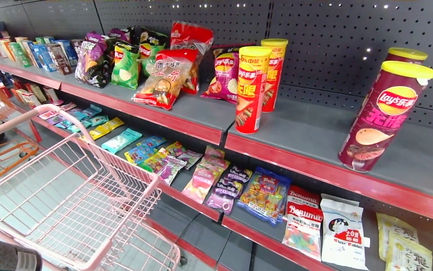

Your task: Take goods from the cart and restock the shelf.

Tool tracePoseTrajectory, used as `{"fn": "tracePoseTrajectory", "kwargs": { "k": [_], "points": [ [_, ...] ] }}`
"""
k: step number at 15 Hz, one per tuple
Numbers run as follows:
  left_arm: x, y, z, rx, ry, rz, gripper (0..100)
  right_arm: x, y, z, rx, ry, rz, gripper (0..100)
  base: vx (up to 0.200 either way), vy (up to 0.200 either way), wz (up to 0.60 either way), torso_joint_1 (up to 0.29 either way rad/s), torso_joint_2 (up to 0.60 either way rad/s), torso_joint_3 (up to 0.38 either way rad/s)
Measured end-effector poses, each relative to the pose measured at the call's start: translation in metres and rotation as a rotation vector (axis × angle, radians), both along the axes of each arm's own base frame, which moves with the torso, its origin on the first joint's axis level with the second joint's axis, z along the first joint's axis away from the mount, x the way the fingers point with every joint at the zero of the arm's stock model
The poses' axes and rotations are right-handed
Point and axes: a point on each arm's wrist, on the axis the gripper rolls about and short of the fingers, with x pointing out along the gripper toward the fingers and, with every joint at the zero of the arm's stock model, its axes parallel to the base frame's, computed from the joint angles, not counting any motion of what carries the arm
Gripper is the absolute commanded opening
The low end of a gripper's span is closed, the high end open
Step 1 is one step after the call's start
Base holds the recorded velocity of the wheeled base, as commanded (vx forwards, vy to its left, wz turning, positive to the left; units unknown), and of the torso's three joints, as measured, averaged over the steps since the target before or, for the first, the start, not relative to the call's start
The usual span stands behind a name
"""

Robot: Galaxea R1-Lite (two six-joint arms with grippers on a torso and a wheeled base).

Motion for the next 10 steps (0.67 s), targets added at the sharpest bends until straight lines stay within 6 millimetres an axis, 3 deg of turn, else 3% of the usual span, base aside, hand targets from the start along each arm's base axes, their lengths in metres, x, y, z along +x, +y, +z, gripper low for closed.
{"fn": "tracePoseTrajectory", "kwargs": {
  "k": [8,10],
  "points": [
    [-0.0026,0.0013,0.0005,0.037,-0.045,0.049,0,0.0000,0.0000,0.0001,0.000,0.000,0.001,100,0.000,0.000,0.00,0.199,-0.48,-0.286],
    [-0.0012,0.0014,-0.0031,0.037,-0.078,0.050,0,0.0000,0.0000,0.0001,0.000,0.000,0.000,100,0.000,0.000,-0.60,0.058,-0.16,-0.080]
  ]
}}
